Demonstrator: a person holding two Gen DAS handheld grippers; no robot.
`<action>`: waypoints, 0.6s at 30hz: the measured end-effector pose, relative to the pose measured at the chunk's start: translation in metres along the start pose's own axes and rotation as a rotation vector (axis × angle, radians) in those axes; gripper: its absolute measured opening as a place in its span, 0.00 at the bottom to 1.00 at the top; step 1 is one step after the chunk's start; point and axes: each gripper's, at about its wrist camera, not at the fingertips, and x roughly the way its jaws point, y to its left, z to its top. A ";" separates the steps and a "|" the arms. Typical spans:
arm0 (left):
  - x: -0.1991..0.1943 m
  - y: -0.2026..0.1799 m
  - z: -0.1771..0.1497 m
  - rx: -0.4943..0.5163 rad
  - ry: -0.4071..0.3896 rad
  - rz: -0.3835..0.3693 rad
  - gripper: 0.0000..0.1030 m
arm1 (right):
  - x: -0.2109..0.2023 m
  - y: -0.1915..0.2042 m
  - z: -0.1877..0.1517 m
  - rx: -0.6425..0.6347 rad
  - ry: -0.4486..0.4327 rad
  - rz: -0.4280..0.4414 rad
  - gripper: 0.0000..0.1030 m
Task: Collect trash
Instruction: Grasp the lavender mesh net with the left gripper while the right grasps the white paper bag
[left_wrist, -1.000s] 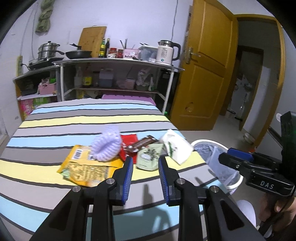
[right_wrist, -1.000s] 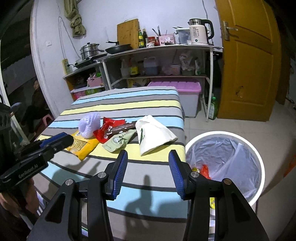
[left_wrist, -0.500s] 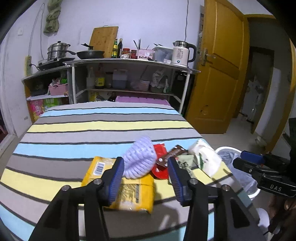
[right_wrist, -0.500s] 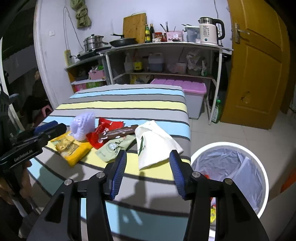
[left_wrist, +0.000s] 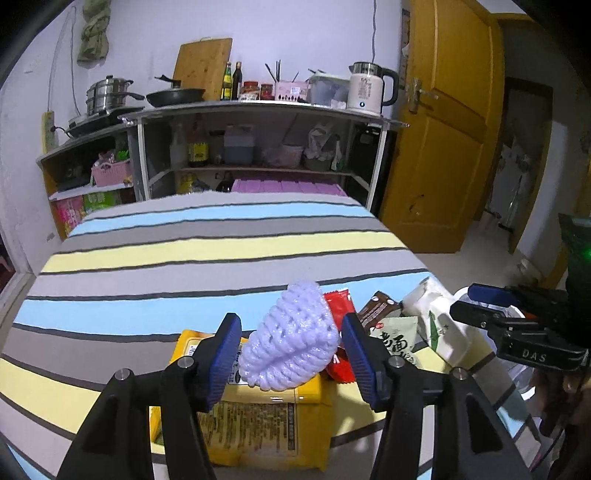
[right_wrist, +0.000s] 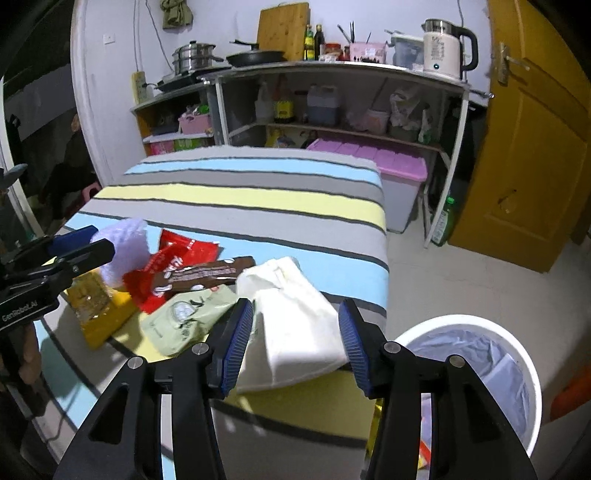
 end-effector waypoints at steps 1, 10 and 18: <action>0.003 0.001 0.000 -0.001 0.007 0.000 0.54 | 0.004 -0.002 0.001 -0.004 0.006 0.003 0.48; 0.024 0.006 -0.004 -0.022 0.072 -0.008 0.54 | 0.027 -0.002 0.003 -0.044 0.072 0.041 0.59; 0.029 0.012 -0.006 -0.062 0.108 -0.010 0.36 | 0.026 0.005 0.004 -0.063 0.093 0.021 0.54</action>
